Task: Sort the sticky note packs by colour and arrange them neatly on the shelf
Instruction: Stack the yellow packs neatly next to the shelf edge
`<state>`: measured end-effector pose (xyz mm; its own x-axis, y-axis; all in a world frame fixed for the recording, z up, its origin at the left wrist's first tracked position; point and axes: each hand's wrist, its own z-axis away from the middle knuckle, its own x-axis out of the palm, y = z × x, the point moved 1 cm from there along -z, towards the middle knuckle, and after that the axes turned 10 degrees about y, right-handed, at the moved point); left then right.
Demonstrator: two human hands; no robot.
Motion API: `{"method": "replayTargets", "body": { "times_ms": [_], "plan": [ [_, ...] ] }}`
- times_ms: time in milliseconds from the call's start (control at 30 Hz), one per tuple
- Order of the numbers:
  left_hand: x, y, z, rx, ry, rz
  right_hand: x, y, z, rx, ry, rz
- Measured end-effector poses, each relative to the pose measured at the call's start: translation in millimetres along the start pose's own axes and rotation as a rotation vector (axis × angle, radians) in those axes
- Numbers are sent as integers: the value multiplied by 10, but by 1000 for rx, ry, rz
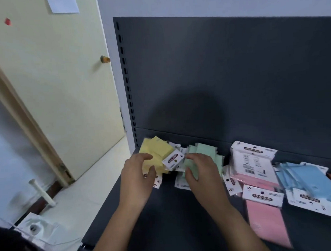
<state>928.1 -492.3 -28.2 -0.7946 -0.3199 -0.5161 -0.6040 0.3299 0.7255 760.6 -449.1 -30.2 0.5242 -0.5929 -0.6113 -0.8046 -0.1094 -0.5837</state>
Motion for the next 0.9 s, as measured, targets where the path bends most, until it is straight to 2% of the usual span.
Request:
{"method": "replayTargets", "body": {
  "times_ms": [67,167,267,367,500,633,700,800,900],
  "plan": [
    [47,-58,-171,104,-72,-116,173,-84,-67,-10,-43,72],
    [175,-81,-359,258,-266,-235,322,-113,-110,-24,-51,166],
    [335,-99,-576,358,-516,-403,443,-91,-92,-68,-82,292],
    [442,-78,-757,402,-648,-529,510,-77,-80,-99,-96,403],
    [463,-19,-854,506,-602,-658,492,-66,-47,-121,-132,391],
    [316,55,-792,500,-486,-706,369,-107,13,-78,-171,169],
    [161,112,-651,388,-390,-550,270,-173,67,-32,-113,4],
    [-104,199,-320,87,-285,-140,148,-294,158,26,-47,-202],
    [-258,177,71,-82,-231,80,96,-419,318,111,-80,-375]
  ]
}}
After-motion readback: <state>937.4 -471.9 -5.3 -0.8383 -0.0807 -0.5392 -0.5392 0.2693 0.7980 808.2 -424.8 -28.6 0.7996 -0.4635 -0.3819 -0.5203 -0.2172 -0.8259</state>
